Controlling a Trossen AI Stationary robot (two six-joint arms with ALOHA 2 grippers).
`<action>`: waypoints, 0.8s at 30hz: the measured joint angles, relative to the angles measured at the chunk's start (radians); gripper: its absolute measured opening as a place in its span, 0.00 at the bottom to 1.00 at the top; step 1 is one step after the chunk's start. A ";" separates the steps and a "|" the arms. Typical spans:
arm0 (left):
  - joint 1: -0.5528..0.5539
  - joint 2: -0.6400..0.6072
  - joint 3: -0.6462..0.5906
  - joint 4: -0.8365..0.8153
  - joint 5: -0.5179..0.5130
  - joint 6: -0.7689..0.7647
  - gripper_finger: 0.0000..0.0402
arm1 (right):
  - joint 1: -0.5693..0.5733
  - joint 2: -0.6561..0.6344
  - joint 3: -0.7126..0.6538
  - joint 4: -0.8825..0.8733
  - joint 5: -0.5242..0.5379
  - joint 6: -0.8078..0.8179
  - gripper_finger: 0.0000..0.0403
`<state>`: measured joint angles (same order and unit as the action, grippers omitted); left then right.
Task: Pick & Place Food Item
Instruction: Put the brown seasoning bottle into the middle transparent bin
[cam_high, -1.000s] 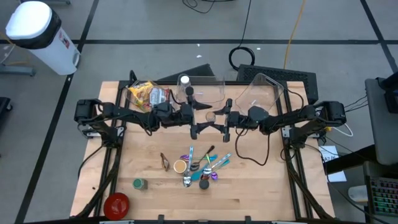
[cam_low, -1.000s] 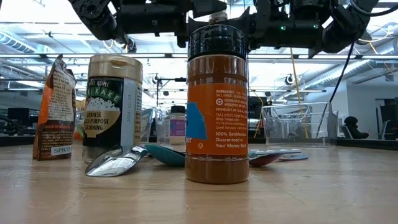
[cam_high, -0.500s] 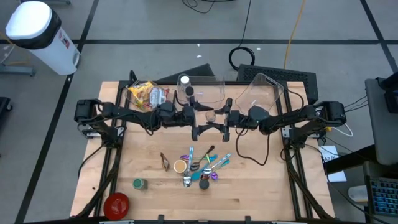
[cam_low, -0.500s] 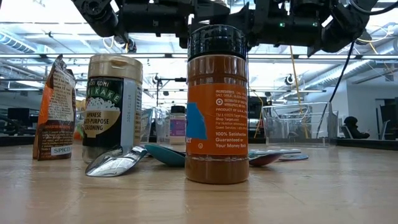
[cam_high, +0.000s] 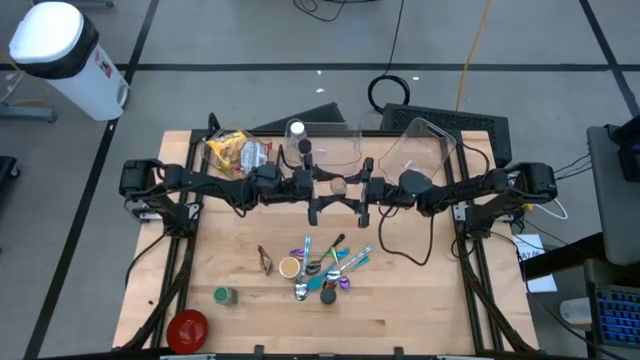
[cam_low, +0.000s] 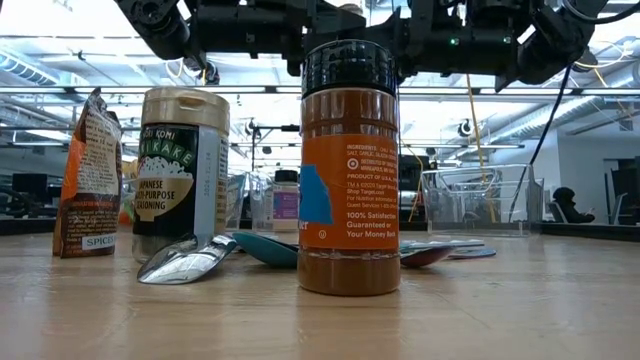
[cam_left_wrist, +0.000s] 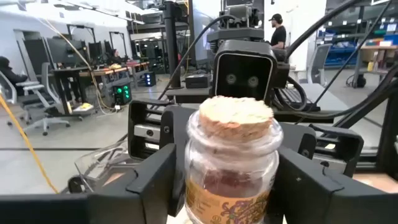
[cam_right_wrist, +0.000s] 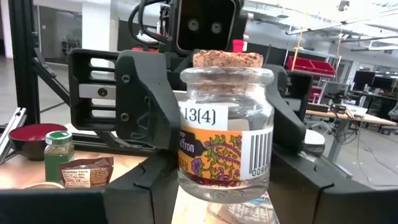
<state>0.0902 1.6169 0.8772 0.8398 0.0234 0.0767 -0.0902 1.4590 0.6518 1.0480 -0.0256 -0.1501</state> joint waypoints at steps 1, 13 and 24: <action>0.000 0.000 0.000 0.000 -0.002 0.010 0.55 | 0.000 0.000 0.000 -0.005 0.002 0.002 0.47; -0.001 -0.077 0.001 -0.127 -0.065 0.009 0.50 | -0.086 -0.126 0.018 -0.433 0.079 0.098 0.66; -0.001 -0.034 -0.001 -0.239 -0.064 -0.042 0.50 | -0.117 -0.347 0.047 -0.729 0.077 0.209 0.72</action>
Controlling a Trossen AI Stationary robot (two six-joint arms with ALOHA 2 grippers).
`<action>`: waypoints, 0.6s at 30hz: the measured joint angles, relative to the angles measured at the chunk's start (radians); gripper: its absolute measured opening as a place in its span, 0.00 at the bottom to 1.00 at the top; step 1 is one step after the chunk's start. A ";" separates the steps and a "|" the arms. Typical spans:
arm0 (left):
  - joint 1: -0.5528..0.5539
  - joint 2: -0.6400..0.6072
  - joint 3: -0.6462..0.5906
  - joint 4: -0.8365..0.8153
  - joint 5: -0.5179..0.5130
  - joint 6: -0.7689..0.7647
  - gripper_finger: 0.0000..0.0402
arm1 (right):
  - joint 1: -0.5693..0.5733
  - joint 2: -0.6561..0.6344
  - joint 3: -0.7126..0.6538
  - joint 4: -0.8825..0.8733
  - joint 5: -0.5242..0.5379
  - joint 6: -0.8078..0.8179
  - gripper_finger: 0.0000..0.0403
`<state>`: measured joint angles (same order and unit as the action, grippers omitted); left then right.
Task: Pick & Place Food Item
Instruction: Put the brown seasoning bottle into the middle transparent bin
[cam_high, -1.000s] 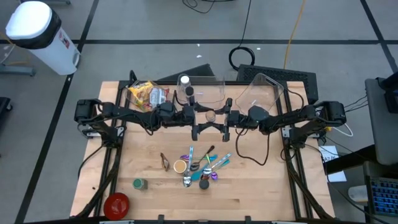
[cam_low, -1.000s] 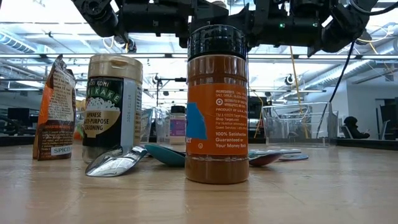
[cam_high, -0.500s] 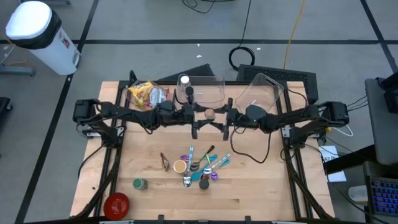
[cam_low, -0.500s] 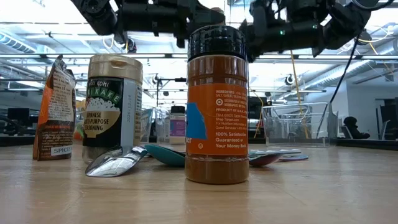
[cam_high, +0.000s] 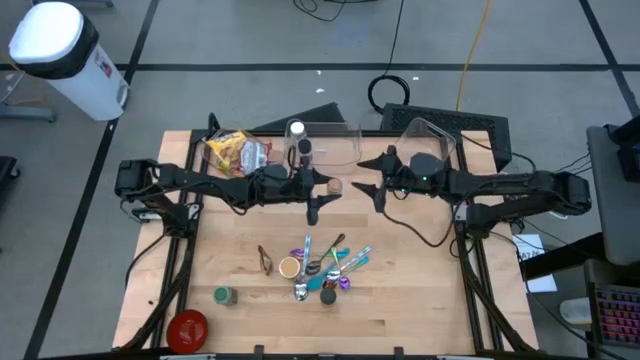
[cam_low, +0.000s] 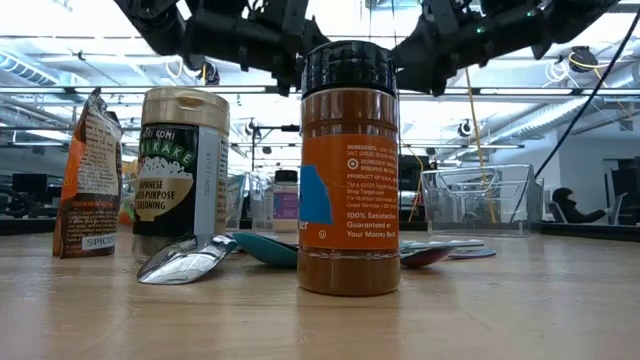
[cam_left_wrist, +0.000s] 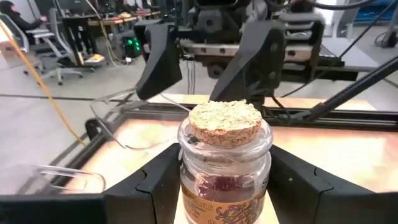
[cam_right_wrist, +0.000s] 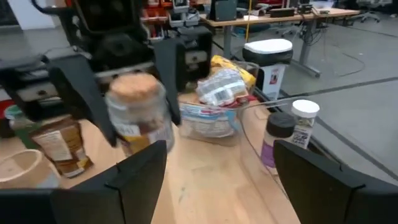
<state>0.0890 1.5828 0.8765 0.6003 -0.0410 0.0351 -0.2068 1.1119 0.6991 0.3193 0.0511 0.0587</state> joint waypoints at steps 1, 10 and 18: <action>-0.001 0.008 0.000 0.000 0.009 -0.012 0.50 | 0.009 -0.003 0.000 -0.003 0.000 0.007 0.71; -0.027 0.119 0.000 -0.002 0.014 -0.045 0.50 | 0.095 0.071 0.039 -0.019 -0.004 0.035 0.70; -0.024 0.135 0.000 0.003 0.013 -0.045 0.50 | 0.153 0.217 0.160 -0.098 -0.005 0.023 0.69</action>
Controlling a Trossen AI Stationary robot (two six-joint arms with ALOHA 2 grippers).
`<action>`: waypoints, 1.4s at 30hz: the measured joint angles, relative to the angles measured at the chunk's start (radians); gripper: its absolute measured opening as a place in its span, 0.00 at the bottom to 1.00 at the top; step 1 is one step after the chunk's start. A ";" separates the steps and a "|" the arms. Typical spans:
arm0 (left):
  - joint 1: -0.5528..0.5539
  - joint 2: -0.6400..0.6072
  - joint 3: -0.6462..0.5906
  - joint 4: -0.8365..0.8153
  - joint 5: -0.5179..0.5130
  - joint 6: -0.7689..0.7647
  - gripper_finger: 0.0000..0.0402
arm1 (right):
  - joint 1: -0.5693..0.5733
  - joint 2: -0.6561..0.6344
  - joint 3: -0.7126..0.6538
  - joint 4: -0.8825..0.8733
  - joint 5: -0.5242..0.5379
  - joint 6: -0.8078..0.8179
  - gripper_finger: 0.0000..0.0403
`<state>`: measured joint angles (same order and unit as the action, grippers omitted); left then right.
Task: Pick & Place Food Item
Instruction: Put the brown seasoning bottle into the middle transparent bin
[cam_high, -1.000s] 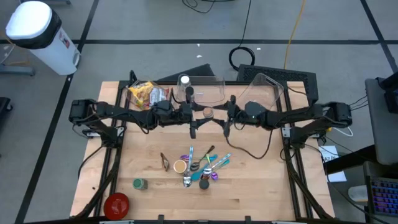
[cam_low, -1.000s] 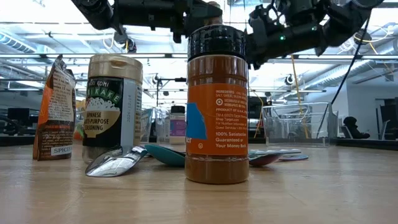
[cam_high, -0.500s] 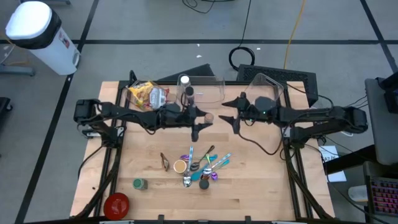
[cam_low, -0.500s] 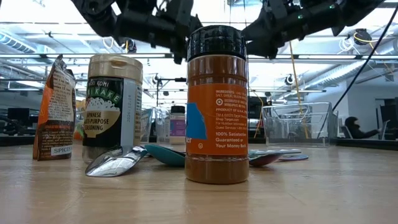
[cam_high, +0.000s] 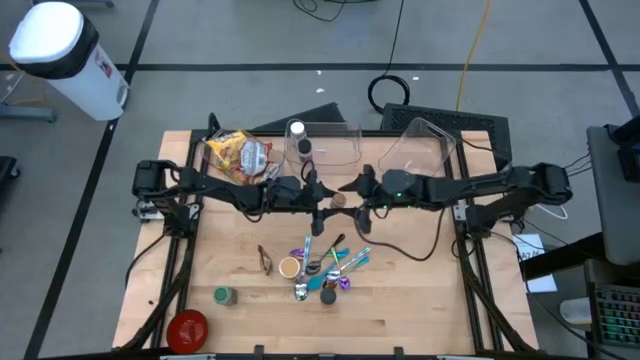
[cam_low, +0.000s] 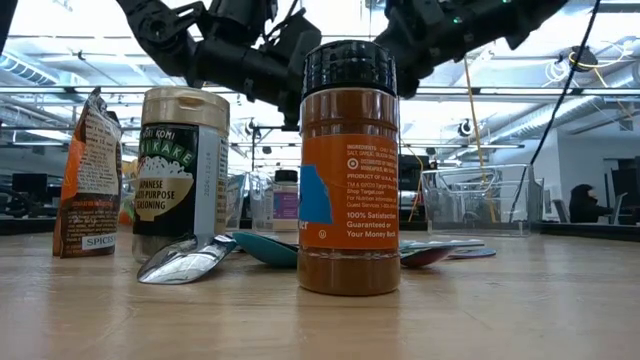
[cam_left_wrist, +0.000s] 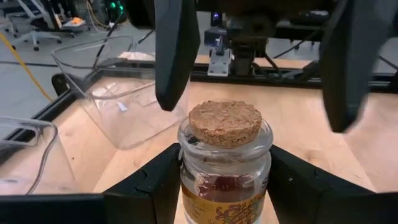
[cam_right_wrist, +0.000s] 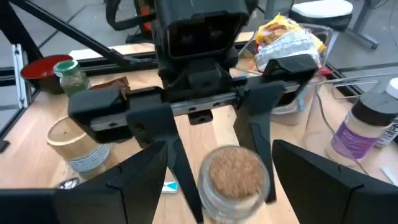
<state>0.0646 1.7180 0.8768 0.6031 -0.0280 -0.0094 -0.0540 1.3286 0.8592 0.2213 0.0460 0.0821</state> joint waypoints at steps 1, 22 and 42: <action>0.000 0.000 0.000 -0.003 0.000 0.000 0.50 | 0.001 0.015 0.011 -0.009 0.001 -0.002 0.69; 0.001 0.002 -0.001 -0.033 -0.028 0.008 0.50 | -0.059 0.085 0.053 -0.105 0.002 0.037 0.69; -0.001 0.000 -0.001 -0.029 -0.030 -0.004 0.52 | -0.066 0.085 0.050 -0.084 -0.126 0.033 0.41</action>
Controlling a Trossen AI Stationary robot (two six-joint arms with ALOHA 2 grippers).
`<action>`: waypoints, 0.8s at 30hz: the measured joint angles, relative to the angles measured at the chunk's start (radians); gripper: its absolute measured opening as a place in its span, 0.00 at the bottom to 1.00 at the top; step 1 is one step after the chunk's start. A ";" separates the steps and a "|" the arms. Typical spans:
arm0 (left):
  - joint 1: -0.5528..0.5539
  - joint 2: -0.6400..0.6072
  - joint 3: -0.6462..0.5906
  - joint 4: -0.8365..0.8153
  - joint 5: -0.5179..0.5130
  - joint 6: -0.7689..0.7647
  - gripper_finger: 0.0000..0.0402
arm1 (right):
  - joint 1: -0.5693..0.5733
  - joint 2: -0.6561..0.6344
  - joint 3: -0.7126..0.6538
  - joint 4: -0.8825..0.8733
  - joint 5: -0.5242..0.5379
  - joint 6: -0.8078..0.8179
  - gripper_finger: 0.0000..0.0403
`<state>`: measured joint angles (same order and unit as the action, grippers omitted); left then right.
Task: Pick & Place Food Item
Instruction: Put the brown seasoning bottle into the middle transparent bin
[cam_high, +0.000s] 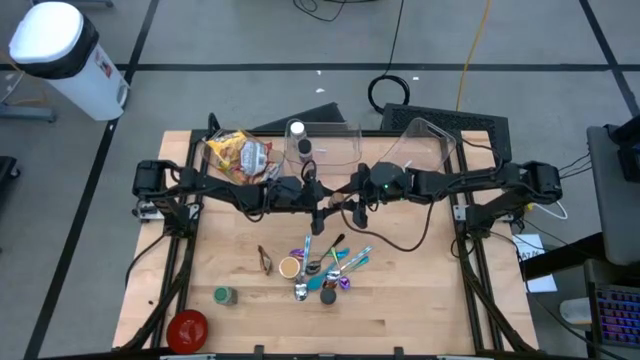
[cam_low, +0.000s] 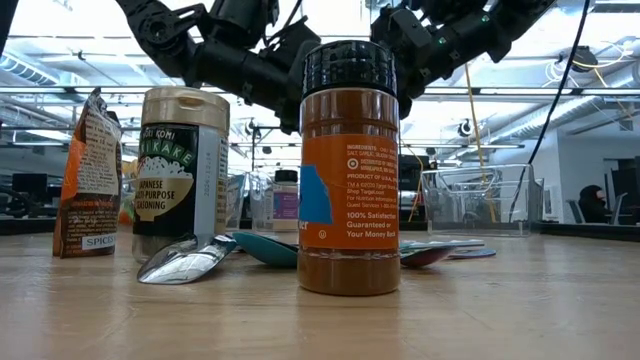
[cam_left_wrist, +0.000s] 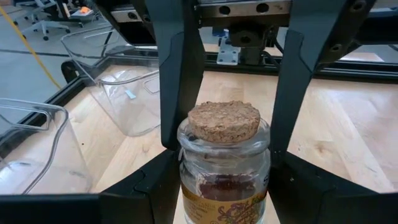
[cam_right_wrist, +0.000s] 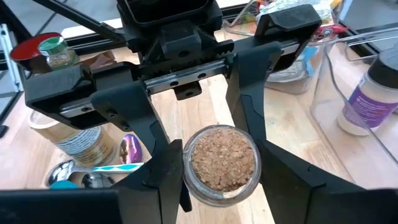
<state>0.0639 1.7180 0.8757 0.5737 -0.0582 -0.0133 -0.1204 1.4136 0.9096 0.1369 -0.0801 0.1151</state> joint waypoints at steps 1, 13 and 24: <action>0.000 0.000 0.000 0.001 -0.001 -0.006 0.54 | 0.000 0.000 0.000 0.002 -0.003 -0.001 0.41; -0.028 -0.112 0.003 -0.041 -0.040 -0.016 0.85 | -0.009 0.002 0.000 -0.001 -0.033 -0.022 0.41; -0.011 -0.371 0.003 -0.341 -0.047 0.001 0.95 | -0.142 0.001 0.001 0.177 -0.029 -0.075 0.41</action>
<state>0.0534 1.3467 0.8783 0.2331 -0.1055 -0.0122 -0.2622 1.4150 0.9106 0.3138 -0.1094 0.0406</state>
